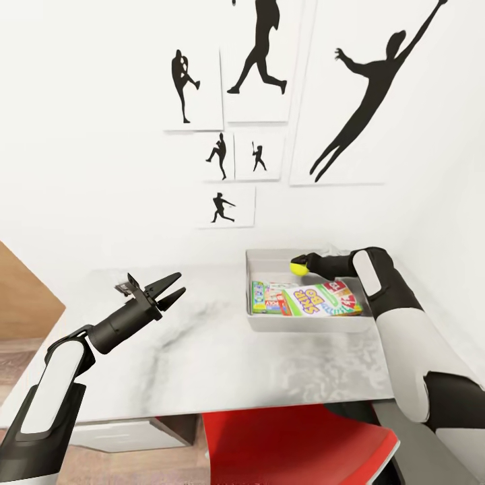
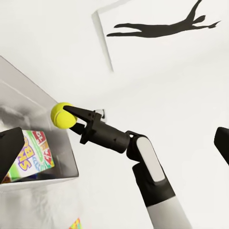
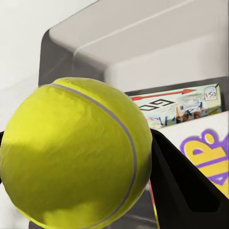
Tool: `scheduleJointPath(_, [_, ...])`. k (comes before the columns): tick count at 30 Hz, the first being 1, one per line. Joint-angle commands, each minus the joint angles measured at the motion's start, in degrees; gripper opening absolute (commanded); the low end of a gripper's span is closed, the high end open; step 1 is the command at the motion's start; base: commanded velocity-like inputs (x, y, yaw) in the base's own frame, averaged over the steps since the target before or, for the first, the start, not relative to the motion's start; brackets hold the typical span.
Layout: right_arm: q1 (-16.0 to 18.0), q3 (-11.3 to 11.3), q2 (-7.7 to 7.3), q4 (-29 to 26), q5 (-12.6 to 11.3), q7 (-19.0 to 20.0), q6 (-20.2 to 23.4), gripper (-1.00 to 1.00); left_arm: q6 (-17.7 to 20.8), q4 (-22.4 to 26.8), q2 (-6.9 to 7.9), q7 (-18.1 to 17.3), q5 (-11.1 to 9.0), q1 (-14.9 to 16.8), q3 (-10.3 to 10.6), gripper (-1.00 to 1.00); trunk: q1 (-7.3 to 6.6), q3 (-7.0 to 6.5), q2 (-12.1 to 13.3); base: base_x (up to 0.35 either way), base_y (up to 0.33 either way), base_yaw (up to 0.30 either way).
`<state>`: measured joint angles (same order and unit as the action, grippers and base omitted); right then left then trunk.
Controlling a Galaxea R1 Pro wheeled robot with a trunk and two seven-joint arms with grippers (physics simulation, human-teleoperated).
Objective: Put all the toys in the child's room - the three board games (two on the bed and one on the table), the two jigsaw puzzles on the table, and the tennis ball on the table - inside the toy box on the table in the child's room.
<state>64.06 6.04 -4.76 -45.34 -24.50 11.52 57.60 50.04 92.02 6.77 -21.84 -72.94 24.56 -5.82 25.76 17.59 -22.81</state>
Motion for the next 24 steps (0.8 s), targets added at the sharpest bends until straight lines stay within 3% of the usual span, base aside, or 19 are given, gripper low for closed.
scheduleJointPath(1, [0.3, 0.2, -0.01, 0.3, 0.4, 0.5, 0.2, -1.00, 0.3, 0.0, -0.01, -0.1, 0.0, 0.1, -0.1, 1.00, 0.03, 0.20, -0.1, 0.000, 0.000, 0.000])
scheduleJointPath(13, [3.4, 0.2, -0.26, 6.5, 0.5, 0.4, -3.4, -1.00, 0.3, 0.0, -0.01, -0.2, 0.0, 0.1, -0.1, 1.00, 0.03, 1.32, -0.1, 0.000, 0.000, 0.000])
scheduleJointPath(24, [3.9, 0.2, -0.03, 7.9, 0.5, -0.1, -4.9, -1.00, 0.3, 0.0, -0.01, -0.8, 0.0, 0.1, -0.1, 1.00, 0.03, 2.35, -0.1, 0.000, 0.000, 0.000])
